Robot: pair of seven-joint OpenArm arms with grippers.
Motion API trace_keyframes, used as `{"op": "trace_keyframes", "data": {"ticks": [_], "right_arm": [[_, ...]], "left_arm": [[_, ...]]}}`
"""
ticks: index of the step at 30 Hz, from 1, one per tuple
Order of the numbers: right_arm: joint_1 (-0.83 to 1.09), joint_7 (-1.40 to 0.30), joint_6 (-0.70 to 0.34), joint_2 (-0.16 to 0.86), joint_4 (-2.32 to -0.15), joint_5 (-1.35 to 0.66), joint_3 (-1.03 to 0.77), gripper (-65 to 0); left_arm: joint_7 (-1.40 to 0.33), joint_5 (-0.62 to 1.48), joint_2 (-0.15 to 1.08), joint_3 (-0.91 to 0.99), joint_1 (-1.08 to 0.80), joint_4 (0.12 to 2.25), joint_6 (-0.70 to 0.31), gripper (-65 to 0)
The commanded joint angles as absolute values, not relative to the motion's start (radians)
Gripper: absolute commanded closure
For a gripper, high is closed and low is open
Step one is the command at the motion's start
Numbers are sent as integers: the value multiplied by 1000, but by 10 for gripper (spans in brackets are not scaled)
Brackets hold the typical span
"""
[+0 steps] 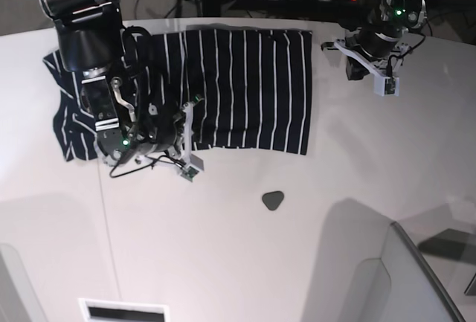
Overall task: Layout the t-shirt on the table in an organized manner, then fold the t-shirt properly
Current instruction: 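Release the folded end and raise both grippers off the shirt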
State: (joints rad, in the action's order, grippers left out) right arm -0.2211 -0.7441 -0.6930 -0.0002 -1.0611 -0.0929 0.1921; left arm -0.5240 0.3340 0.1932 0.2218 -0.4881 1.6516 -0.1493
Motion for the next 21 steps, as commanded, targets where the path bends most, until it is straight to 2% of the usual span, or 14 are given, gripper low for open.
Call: {"op": "trace_keyframes", "data": {"ticks": [1,6,9,13,15,18,21], "right_arm": [[-245,-737,-698,-1,-1090,-102,196,-8],[-206,-757,-698,4,-1342,-102,189,-8],[-156,-792,-698,59,-1577,-102,159,-8],[-107,-868,-698,74,-1719,-102,7,-23],[-108,-926,-698,74,-1715,-102,-104,-102],[-111,-970,-698,77,-1666,-102,-266,-287],[-111,-972,-698,130,-1610,-114,-371,-453]], "left_arm": [[-507,338,202,226,-490,1667,-150,0],[-507,338,202,234,-483,1672,-150,0],[-507,338,205,234,-481,1672,-150,0],[-507,338,206,236,-479,1669,-150,0],[-507,338,206,236,-476,1666,-150,0],[-507,338,206,232,-461,1664,-150,0],[-507,337,206,226,-441,1644,-150,0]]}}
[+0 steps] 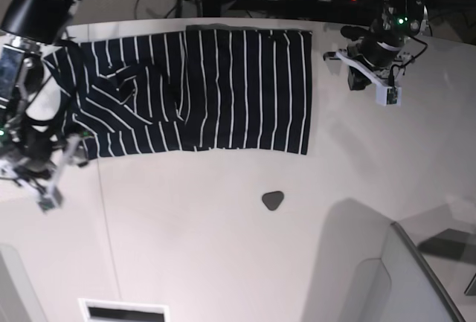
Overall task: Layout the t-shirt on the table in an organized manner, then fold the t-shirt properly
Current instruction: 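Release the folded end and raise both grippers off the shirt, then lower both grippers and grasp the folded shirt's opposite ends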
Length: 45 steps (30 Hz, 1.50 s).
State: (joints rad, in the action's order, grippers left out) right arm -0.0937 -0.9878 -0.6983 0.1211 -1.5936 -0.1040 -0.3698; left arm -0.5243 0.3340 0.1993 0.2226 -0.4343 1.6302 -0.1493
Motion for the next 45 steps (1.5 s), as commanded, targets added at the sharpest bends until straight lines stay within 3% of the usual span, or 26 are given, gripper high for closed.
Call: {"op": "trace_keyframes", "data": {"ticks": [1,4,9,15,28,33,39,45], "right_arm": [[-111,-972,-698,147,-1581,-131,-395,-504],[-111,-967,-698,220,-1478,-223,-461,-578],[-136,-846,-698,334,-1175,-397,-536,-587],[-139,-842,-698,421,-951,-607,-535,-587],[-61,-811,-698,410,-846,-611,-472,-585],[-33,-812,-698,383,-849,-618,-378,-579],[-22,-875,-698,348,-900,-619,-358,-578],[-10,-912,-698,321,-935,-616,-358,-578]], "left_arm": [[-507,337,206,225,-437,1641,-150,0],[-507,337,206,228,-426,1641,-150,0],[-507,337,206,236,-421,1641,-150,0],[-507,337,222,237,-406,1606,-150,0],[-506,337,245,222,-335,1468,-153,0],[-506,337,234,220,-303,1460,-262,0],[-506,337,222,214,-222,1369,-278,0],[-386,337,226,48,-139,1225,-278,0]]}}
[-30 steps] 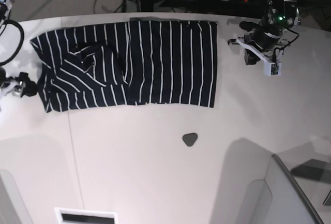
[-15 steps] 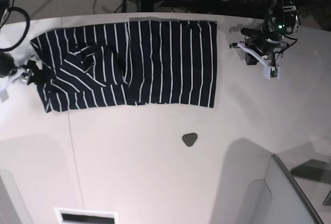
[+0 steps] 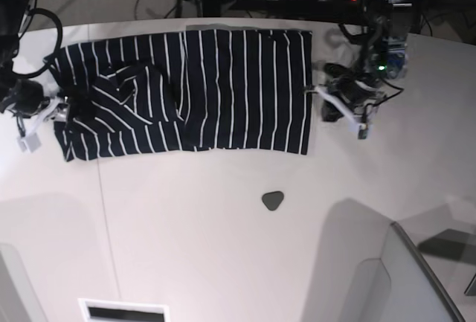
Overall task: Layout the t-shirt on the table in an organized manner, then fold the t-shirt properly
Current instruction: 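Lower both grippers and grasp the folded shirt's opposite ends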
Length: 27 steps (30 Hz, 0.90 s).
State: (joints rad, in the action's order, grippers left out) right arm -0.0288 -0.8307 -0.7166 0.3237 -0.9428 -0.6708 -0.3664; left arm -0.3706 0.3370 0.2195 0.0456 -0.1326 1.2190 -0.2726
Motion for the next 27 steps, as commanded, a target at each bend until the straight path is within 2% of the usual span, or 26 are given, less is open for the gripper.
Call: {"op": "trace_keyframes", "data": {"ticks": [1,9,18,24,27], "right_arm": [[-8,-915,-698,321,-935,-616,-357,-578],[42,-931,-698,320,-1003,-618,-355,-578],[41,-931,-698,317,-1017,-618,-355,-578],[39,-931,-698,268,-1023,-613,-351,-578],[39,-928,-698,266,-1023,-618,-295,-576]], "left_arm": [[-361,337,223,31,-128,1204,-278,0],[-328,338,193,-22,-13,1033,-278,0],[-328,337,180,-22,35,1024,-278,0],[-328,337,177,-22,36,1024,-278,0],[-328,337,177,-22,36,1024,-278,0]]}}
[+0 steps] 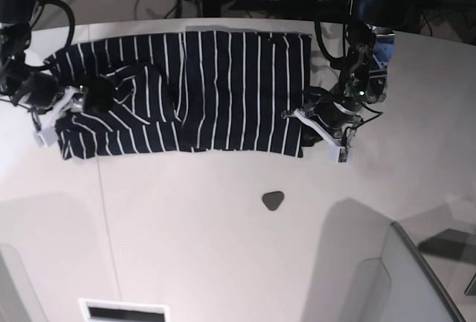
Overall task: Layout the t-shirt on the table in an organized manner, then fold the t-shirt properly
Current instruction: 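Lower both grippers and grasp the folded shirt's opposite ends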
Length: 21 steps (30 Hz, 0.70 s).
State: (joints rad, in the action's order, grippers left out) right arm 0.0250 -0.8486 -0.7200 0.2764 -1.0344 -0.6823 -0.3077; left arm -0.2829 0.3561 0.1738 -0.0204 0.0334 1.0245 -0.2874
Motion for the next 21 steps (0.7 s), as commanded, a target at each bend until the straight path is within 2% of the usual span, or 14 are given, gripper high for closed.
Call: {"op": "trace_keyframes", "data": {"ticks": [1,3,5,10,12,15,16,18,21], "right_arm": [[39,-926,-698,266,-1023,-618,-289,-576],[38,-924,-698,266,-1023,-618,-291,-564],[36,-923,-698,265,-1023,-615,-291,-510],[21,-923,-698,278,-1020,-613,-291,-314],[19,-921,-698,282,-1023,-613,-291,-224],[18,-898,-698,283,-1024,-613,-286,-17],[18,-895,-698,283,-1024,-611,-286,0],[18,-895,-698,282,-1024,-611,-285,-21],[12,-897,-698,282,-1029,-611,-285,-3]], "left_arm": [[-328,337,177,-22,36,1024,-278,0],[-328,337,177,-22,36,1024,-278,0],[-328,337,177,-22,33,1024,-278,0],[-328,337,183,-18,24,1035,-278,0],[-328,337,185,-13,10,1061,-278,0],[-337,338,203,-12,-51,1191,-274,0],[-340,338,209,-12,-82,1241,-274,0],[-364,338,213,-12,-133,1299,-272,0],[-351,332,205,-24,-176,1271,-272,0]]}}
